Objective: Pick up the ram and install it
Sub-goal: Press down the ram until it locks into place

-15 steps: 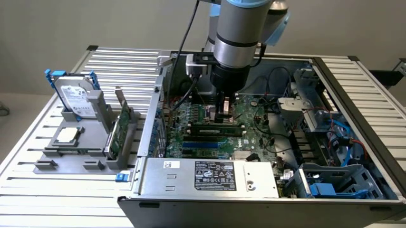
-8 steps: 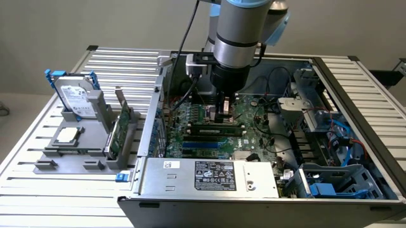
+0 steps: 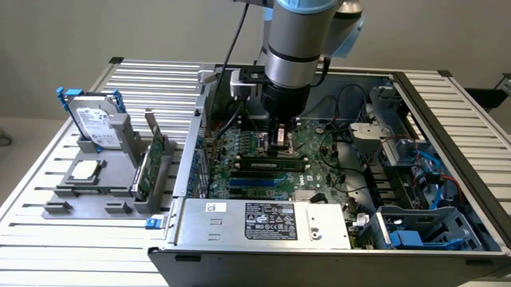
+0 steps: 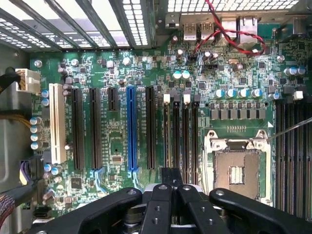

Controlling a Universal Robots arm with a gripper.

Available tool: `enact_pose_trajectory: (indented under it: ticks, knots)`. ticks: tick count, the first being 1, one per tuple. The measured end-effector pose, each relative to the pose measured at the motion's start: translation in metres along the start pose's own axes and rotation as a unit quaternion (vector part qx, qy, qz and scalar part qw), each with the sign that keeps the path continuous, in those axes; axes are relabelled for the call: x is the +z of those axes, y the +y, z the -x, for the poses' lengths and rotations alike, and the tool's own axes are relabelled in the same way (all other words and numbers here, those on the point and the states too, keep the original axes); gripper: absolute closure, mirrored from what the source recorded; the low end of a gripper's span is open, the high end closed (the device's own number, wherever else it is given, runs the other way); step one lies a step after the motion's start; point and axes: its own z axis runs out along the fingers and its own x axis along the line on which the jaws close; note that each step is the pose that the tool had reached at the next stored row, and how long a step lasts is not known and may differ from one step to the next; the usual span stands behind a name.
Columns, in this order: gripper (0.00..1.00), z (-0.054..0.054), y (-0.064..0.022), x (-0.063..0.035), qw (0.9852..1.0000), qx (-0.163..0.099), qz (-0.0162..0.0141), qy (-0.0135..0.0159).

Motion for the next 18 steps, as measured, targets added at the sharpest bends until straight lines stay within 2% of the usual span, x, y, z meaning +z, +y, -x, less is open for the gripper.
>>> enact_pose_trajectory:
  ticks: [4, 9, 18]
  knots:
    - [0.89, 0.001, 0.0069, 0.0076, 1.0000, 0.001, -0.0001, 0.0000]
    - [0.89, 0.001, 0.0070, 0.0132, 1.0000, 0.001, -0.0010, -0.0007]
    - [0.89, 0.002, 0.0062, 0.0140, 1.0000, -0.001, -0.0018, -0.0008]
